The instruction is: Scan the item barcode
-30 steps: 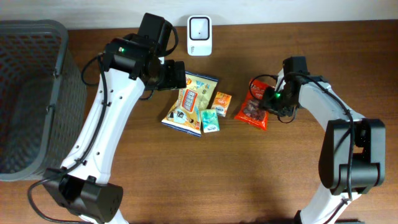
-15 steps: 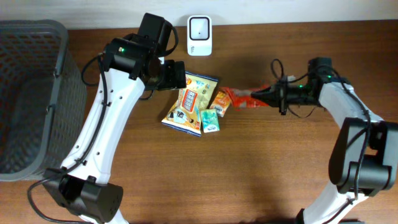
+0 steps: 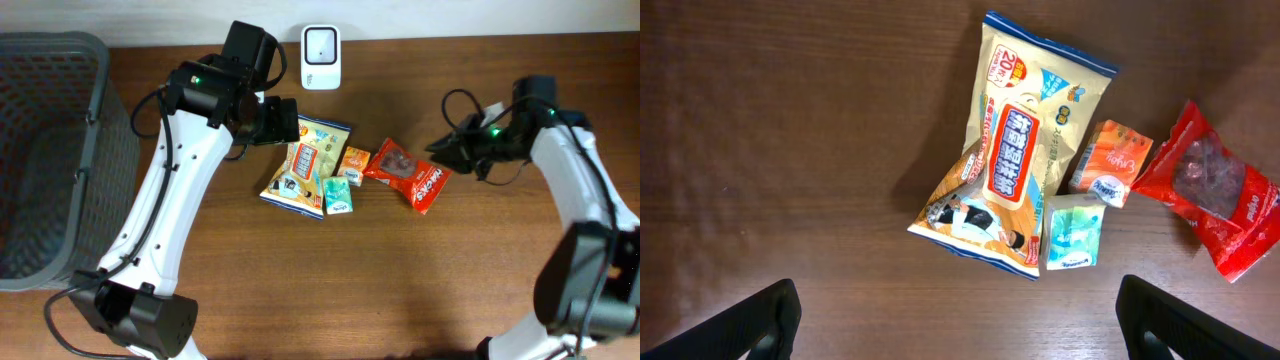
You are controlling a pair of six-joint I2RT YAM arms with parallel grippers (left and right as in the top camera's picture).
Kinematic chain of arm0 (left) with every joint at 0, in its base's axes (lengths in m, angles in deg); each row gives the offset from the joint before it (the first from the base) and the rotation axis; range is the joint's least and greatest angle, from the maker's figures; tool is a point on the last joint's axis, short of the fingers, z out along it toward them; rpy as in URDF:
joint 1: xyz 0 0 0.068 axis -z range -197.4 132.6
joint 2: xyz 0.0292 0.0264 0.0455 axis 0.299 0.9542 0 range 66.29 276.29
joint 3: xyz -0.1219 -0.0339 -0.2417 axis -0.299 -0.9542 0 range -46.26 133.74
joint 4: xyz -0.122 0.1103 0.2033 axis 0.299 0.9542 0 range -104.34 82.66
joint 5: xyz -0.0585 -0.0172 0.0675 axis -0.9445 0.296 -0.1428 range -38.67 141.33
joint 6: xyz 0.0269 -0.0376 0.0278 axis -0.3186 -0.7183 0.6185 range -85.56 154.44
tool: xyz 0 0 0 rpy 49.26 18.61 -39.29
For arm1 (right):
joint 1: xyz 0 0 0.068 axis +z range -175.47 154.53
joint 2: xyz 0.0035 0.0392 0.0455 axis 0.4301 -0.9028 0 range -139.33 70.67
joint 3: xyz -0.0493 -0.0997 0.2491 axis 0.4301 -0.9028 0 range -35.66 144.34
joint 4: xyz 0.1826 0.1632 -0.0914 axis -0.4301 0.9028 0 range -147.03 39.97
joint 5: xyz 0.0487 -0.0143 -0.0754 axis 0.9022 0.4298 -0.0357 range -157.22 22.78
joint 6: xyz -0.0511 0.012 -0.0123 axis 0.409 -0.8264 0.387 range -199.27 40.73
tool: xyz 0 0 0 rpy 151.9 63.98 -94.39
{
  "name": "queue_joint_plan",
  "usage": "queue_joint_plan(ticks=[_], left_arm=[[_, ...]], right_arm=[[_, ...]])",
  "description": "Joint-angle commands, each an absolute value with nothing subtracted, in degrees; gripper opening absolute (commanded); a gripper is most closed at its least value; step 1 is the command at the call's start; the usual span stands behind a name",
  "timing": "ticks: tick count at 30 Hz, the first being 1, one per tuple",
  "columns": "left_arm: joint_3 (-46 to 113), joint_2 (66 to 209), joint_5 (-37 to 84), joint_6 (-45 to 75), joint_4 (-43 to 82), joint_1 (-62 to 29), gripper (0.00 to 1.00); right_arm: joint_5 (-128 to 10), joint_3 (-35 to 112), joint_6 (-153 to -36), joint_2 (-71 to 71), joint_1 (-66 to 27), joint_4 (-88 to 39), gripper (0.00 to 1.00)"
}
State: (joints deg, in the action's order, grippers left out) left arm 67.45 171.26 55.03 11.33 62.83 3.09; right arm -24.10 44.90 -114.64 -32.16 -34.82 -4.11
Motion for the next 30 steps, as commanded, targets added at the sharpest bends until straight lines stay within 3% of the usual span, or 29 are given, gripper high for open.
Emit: queue_joint_plan(ticks=[1,7,10,12,14,18,20,22,27,30], left_arm=[[67.4,171.7,55.7,12.2,62.9,2.9,0.99],[67.4,171.7,55.7,12.2,62.9,2.9,0.99],[67.4,171.7,55.7,12.2,62.9,2.9,0.99],[67.4,171.7,55.7,12.2,62.9,2.9,0.99],[67.4,171.7,55.7,12.2,62.9,2.9,0.99],[67.4,171.7,55.7,12.2,62.9,2.9,0.99],[67.4,171.7,55.7,12.2,62.9,2.9,0.99],[67.4,171.7,55.7,12.2,62.9,2.9,0.99],[67.4,171.7,55.7,12.2,62.9,2.9,0.99],[67.4,171.7,55.7,12.2,62.9,2.9,0.99]], right_arm=[[-54.0,51.8,-110.1,-27.6,-30.1,5.0,0.22],[-57.6,46.6,-114.7,-29.7,-17.4,7.1,0.22],[-59.6,40.9,-118.8,-31.4,-14.2,3.3,0.11],[-60.0,38.6,-118.8,-31.6,-13.9,0.6,0.11],[-60.6,36.8,-118.8,-31.8,-14.0,-2.0,0.18],[-60.4,32.2,-122.0,-32.0,-14.0,-6.3,0.17],[-60.1,30.8,-122.0,-32.0,-13.9,-6.3,0.1],[-60.7,29.7,-122.0,-32.0,-13.9,-7.5,0.09],[-71.9,29.2,-121.4,-32.0,-16.0,-14.4,0.1],[-77.4,29.4,-110.2,-31.9,-18.5,-25.5,0.2]])
